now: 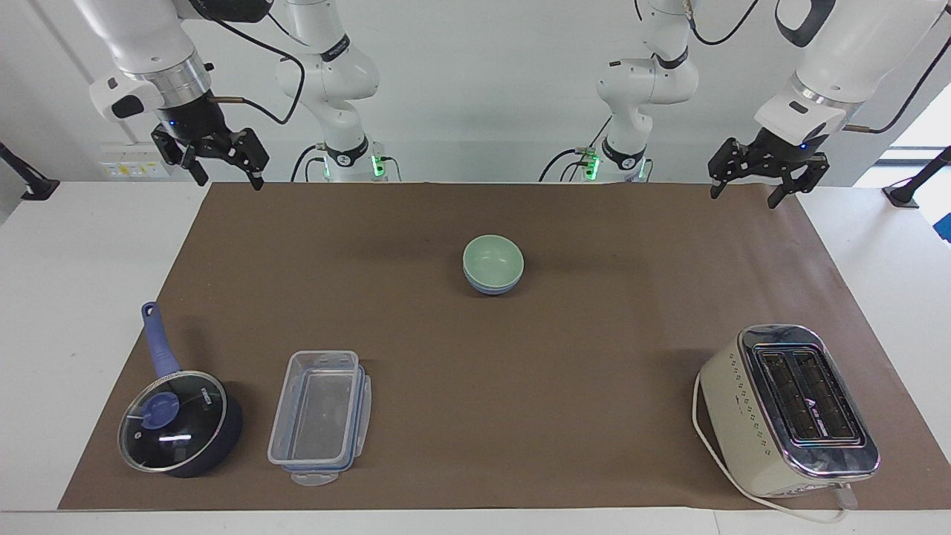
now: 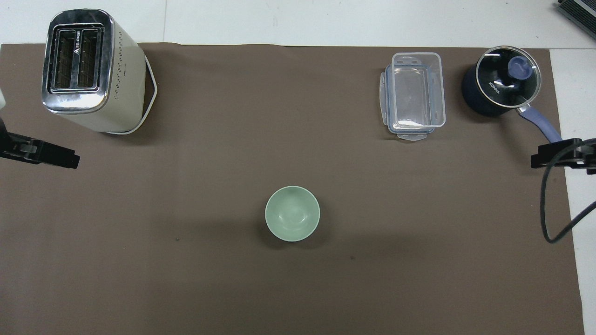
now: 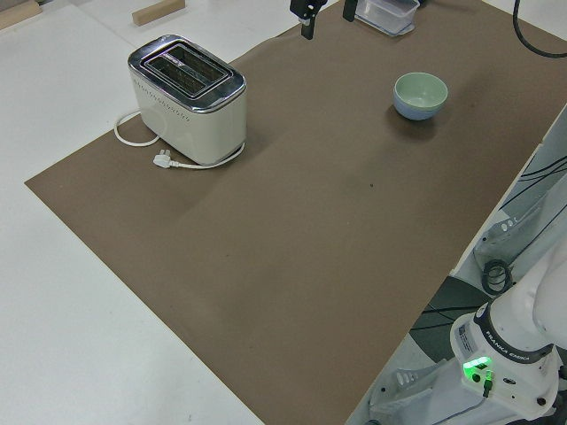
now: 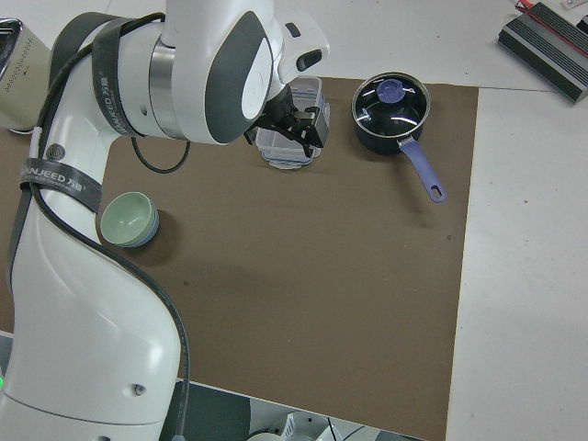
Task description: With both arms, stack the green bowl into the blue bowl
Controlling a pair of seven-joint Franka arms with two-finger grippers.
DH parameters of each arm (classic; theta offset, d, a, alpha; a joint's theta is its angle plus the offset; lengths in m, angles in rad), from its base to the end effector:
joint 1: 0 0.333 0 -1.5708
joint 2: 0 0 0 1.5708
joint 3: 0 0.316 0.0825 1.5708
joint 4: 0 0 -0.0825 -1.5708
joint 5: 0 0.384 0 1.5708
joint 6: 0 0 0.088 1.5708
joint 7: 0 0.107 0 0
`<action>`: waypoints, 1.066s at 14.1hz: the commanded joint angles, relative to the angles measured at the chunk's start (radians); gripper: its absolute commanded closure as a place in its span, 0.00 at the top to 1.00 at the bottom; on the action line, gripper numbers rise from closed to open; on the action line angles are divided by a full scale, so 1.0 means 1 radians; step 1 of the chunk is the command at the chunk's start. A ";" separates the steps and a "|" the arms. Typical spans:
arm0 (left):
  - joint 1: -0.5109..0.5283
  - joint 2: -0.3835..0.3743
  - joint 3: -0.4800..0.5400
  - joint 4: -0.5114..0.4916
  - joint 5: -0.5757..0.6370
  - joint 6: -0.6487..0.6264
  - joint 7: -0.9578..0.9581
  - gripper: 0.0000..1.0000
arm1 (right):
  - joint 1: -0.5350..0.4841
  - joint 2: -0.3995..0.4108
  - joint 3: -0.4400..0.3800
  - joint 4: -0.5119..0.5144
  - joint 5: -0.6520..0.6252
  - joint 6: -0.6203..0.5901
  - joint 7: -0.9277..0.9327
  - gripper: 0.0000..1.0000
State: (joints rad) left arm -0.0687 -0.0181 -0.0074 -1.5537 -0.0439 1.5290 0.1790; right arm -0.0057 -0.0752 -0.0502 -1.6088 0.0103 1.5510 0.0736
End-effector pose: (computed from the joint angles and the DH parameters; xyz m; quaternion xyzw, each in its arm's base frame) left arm 0.5430 -0.0463 0.6389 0.9915 -0.1280 -0.0022 0.0220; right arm 0.5282 -0.0295 0.6455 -0.9979 0.0645 -0.0086 0.0071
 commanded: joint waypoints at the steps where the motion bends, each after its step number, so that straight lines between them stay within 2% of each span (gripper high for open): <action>1: 0.004 -0.009 -0.006 0.001 0.019 -0.009 0.002 1.00 | -0.008 -0.018 0.007 0.001 -0.004 -0.015 -0.028 1.00; 3: 0.003 -0.009 -0.006 0.001 0.019 -0.016 0.004 1.00 | -0.005 -0.014 0.007 0.027 -0.007 -0.042 -0.028 1.00; 6: 0.001 -0.009 -0.009 0.003 0.019 -0.015 0.002 1.00 | -0.002 -0.017 0.007 0.007 -0.019 -0.005 -0.025 1.00; 15: 0.001 -0.009 -0.009 0.003 0.018 -0.010 -0.001 1.00 | 0.001 -0.018 0.009 0.006 -0.010 -0.016 0.008 1.00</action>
State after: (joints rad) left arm -0.0690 -0.0181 -0.0126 -1.5537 -0.0439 1.5289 0.1790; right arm -0.0015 -0.0835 -0.0454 -1.5937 0.0102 1.5343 0.0730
